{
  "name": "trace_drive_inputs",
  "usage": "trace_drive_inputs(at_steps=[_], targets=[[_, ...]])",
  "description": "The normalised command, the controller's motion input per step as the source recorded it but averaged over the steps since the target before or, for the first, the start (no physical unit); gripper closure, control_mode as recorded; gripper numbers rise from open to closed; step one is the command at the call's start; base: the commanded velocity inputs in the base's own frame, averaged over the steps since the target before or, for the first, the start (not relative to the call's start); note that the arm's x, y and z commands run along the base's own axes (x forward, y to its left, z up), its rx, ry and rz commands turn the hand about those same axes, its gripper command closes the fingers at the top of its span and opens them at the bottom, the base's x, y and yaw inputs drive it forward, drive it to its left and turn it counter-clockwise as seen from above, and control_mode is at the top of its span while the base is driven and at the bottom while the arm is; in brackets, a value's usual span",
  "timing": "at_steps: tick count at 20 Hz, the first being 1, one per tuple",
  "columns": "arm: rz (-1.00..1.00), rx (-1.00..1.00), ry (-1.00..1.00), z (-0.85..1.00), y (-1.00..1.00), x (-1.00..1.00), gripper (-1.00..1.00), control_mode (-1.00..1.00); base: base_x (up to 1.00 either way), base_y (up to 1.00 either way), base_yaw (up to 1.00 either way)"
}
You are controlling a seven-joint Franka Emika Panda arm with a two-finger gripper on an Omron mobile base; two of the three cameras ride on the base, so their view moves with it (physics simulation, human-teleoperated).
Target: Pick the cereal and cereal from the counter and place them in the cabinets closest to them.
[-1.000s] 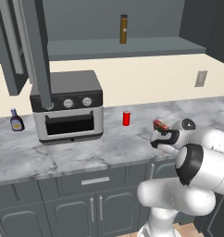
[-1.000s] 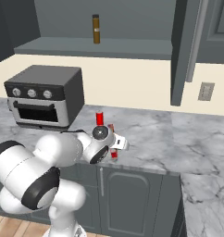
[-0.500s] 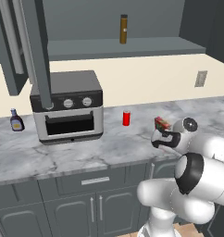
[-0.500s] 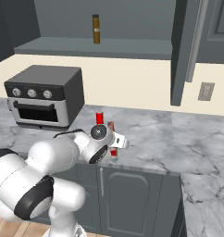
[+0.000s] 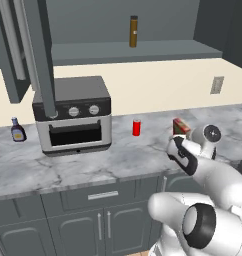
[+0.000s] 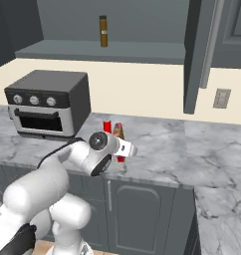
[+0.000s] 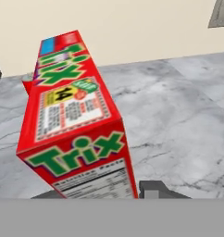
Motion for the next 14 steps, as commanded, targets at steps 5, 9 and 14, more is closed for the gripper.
trace_drive_inputs(at_steps=[5, 9, 14], targets=[[-0.05, 0.01, -0.03, 0.65, 0.00, -0.31, 1.00, -1.00, 0.00, 0.00, 0.00], [-0.06, 0.01, -0.01, 0.63, 0.00, -0.30, 1.00, -1.00, 0.00, 0.00, 0.00], [-0.05, 0.02, 0.00, 0.64, 0.00, -0.31, 1.00, -1.00, 0.00, 0.00, 0.00]])
